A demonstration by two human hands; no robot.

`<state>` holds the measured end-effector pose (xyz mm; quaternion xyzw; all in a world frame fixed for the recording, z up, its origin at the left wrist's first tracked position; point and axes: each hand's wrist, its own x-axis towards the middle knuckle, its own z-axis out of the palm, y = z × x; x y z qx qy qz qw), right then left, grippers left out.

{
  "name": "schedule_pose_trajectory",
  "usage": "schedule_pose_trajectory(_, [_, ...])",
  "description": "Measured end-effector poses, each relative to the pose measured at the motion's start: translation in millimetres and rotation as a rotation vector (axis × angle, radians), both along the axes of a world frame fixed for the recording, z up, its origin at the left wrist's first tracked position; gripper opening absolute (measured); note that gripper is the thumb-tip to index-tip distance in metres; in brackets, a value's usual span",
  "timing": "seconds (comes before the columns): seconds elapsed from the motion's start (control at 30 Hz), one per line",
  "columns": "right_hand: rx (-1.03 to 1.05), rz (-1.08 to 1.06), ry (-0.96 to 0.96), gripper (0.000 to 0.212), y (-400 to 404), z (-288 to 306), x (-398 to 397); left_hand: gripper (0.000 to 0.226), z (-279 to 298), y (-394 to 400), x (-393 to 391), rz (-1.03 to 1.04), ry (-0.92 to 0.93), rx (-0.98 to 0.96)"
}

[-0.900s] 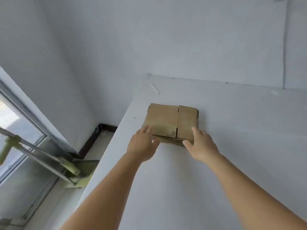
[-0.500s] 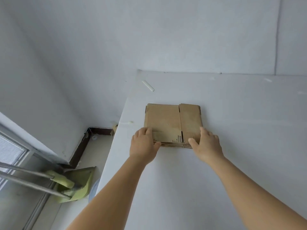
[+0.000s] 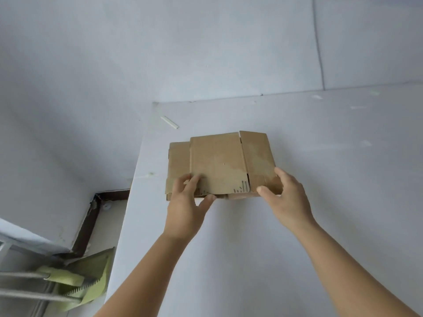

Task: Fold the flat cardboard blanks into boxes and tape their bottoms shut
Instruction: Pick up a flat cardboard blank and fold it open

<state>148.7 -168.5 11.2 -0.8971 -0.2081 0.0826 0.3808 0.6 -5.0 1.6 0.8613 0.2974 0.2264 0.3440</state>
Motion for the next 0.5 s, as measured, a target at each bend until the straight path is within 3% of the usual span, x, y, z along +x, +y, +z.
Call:
schedule_pose_trajectory(0.17, [0.057, -0.100, -0.006, 0.070, -72.0, 12.1, -2.1, 0.056, 12.0, -57.8, 16.4, -0.075, -0.111, -0.025])
schedule_pose_trajectory(0.5, [0.073, -0.299, -0.032, 0.069, -271.4, 24.8, 14.4, 0.054, 27.0, -233.8, 74.6, -0.261, -0.121, -0.054])
